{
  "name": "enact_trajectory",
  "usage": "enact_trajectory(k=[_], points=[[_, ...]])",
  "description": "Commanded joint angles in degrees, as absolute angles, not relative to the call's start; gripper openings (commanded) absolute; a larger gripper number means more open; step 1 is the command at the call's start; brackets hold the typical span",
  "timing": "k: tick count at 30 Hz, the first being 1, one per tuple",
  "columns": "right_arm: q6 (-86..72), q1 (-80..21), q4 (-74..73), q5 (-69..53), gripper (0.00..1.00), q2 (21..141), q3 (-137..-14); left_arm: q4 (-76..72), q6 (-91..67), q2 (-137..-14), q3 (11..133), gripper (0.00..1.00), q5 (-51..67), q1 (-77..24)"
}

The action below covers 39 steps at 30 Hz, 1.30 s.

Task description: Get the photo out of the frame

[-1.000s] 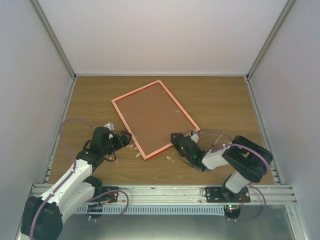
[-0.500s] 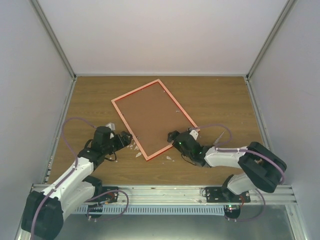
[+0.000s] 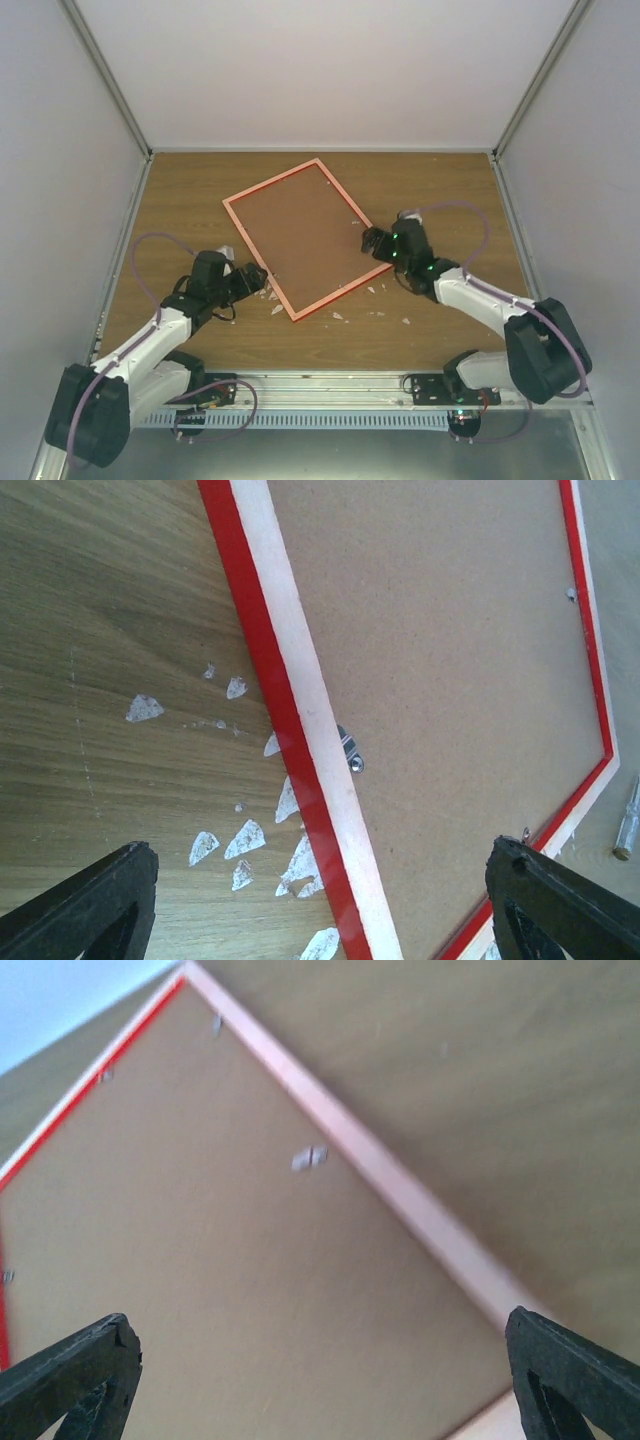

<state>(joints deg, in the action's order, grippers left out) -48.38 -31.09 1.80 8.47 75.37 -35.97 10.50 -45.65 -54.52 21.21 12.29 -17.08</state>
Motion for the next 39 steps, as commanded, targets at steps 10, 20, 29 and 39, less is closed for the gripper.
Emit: enact_trajectory(k=[10,20,29,39], points=[[-19.9,-14.6,2.7,-14.3,1.00,94.1,-50.7,2.3,-43.9,-64.4,25.2,0.90,14.5,-17.5],[-14.5,-13.9,-3.2,-20.4,1.00,105.9,-57.7,-1.4,-43.0,-74.1,27.8,0.91,14.7,-18.3],[-14.1,-16.3,-5.0,-24.3,1.00,105.1,-54.0,-2.8,-42.4,-80.4,30.3,0.90,14.6,-21.3],[-16.3,-21.6,-6.9,-26.0,1.00,96.0,-45.3,-0.4,-40.8,-79.1,30.9,0.90,14.5,-23.0]])
